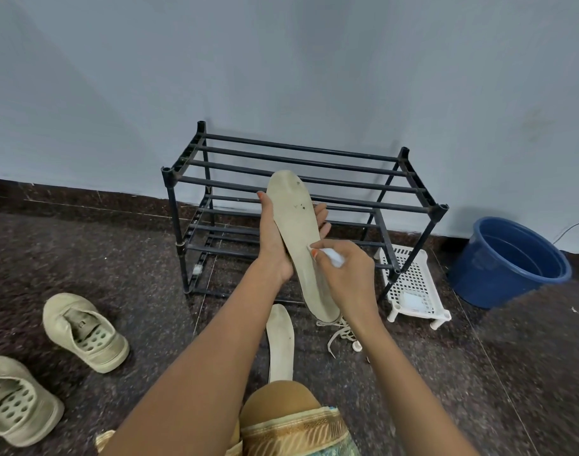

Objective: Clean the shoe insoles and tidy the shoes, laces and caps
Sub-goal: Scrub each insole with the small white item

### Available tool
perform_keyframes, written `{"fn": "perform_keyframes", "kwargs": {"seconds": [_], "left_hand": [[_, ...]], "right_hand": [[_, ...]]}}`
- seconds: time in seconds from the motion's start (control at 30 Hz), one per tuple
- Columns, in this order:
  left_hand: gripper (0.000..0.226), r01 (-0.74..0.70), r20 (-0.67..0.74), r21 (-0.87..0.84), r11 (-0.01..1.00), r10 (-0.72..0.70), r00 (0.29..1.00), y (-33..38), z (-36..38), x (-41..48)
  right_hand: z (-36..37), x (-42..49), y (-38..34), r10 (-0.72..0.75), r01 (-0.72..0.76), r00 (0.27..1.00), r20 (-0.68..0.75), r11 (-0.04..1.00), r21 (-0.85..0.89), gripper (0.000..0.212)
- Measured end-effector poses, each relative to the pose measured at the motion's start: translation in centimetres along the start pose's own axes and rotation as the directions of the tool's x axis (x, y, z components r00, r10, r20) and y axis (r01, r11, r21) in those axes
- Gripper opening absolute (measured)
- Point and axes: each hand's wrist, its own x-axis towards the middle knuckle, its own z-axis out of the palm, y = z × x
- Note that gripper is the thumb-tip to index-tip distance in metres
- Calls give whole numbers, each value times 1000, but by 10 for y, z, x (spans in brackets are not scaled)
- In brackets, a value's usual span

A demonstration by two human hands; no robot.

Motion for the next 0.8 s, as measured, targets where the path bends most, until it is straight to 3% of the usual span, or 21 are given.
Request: {"fn": "perform_keyframes", "kwargs": {"seconds": [0.2,0.33,0.47,0.6,0.8], "left_hand": [[82,72,84,147,986,-85,993,-2,8,-11],[82,68,98,116,991,-79,992,-3,7,-12],[83,42,94,48,998,-47,995,-4,4,-8],[81,29,81,1,1000,-29,996,-1,4,-7],[83,52,101,112,992,-63,993,-3,5,-10]], "right_hand": [[1,11,-10,11,-9,998,-56,1000,29,10],[5,10,-12,-8,8,1000,-6,1000,-16,12],[12,1,-10,-125,131,991,51,979,-154,14],[11,-9,-8,-193,207,974,121,972,-115,13],[9,6,-6,-249,253,967,49,928,-273,12]]}}
